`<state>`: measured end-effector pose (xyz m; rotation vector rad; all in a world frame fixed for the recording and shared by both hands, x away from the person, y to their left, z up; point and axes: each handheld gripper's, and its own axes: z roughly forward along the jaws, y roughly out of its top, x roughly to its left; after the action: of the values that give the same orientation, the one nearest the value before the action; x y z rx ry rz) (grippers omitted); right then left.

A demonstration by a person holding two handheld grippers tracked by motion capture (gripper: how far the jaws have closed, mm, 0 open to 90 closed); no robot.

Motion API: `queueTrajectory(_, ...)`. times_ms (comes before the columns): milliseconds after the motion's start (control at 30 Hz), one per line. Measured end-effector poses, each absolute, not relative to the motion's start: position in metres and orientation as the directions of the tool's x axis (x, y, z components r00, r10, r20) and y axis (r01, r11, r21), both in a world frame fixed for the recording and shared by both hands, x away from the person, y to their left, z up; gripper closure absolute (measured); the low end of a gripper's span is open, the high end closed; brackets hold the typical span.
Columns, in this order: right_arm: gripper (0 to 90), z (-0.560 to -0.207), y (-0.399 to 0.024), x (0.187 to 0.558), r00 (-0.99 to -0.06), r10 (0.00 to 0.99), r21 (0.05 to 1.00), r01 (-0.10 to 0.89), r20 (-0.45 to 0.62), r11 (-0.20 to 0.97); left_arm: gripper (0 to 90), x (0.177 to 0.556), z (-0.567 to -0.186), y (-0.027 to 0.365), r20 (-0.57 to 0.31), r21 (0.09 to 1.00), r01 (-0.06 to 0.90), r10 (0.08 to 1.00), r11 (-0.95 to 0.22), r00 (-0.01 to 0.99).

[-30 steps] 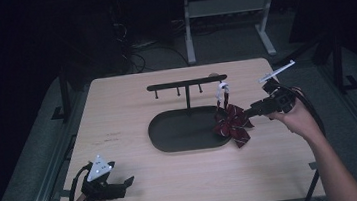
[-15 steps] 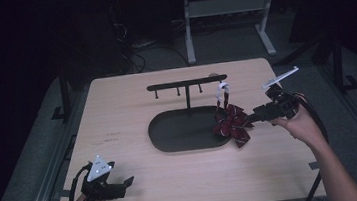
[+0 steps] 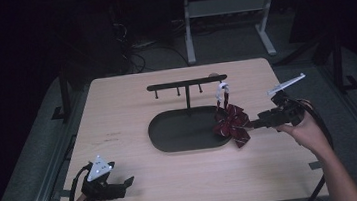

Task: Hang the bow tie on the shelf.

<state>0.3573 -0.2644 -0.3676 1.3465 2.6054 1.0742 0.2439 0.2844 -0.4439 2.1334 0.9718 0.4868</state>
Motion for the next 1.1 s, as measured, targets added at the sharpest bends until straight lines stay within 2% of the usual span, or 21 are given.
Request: queueTrajectory(1100,43.9,-0.403,-0.289,0.322,-0.594,0.741,0.577,0.739,0.314,0.347,13.5,0.244,-0.445,0.283,0.042,0.748,0.487,0.764,-0.451,0.643)
